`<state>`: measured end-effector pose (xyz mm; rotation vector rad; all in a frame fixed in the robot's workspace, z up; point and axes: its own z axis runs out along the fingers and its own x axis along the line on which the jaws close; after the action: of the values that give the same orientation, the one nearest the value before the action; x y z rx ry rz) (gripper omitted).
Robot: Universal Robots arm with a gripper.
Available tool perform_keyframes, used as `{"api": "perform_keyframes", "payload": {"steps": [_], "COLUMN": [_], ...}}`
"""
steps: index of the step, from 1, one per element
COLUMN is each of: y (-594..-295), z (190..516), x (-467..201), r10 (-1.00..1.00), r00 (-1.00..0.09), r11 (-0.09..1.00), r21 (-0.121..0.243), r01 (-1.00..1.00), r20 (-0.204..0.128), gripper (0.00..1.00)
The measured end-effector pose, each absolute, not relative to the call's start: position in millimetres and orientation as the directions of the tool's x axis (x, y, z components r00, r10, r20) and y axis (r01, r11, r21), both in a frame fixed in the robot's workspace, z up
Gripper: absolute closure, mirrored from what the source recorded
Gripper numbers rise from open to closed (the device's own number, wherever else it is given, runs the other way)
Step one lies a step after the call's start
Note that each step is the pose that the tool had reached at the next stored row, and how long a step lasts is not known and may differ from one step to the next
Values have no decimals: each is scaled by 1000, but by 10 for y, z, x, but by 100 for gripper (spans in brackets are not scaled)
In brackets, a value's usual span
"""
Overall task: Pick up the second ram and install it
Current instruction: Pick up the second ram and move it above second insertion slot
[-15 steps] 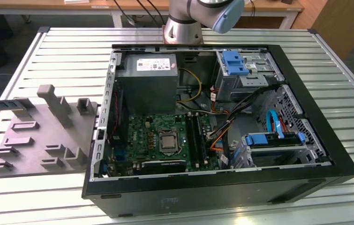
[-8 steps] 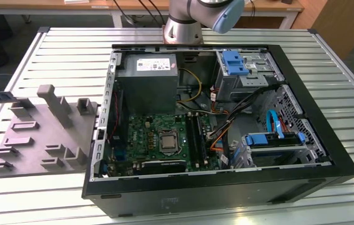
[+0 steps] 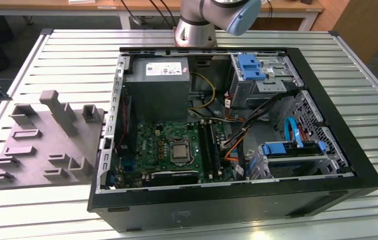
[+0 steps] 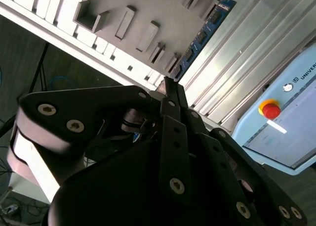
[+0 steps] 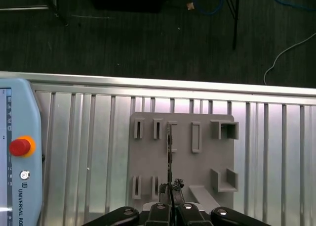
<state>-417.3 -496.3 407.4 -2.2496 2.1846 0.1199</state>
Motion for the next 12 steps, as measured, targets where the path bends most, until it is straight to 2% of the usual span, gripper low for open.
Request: {"api": "perform_keyframes", "payload": {"steps": [12], "y": [-4963], "z": [4322], "x": [-4174], "r10": [-998], "r00": [28], "r11": [-31], "r21": [51], "r01": [-998], "r20": [-57], "gripper": [87]}}
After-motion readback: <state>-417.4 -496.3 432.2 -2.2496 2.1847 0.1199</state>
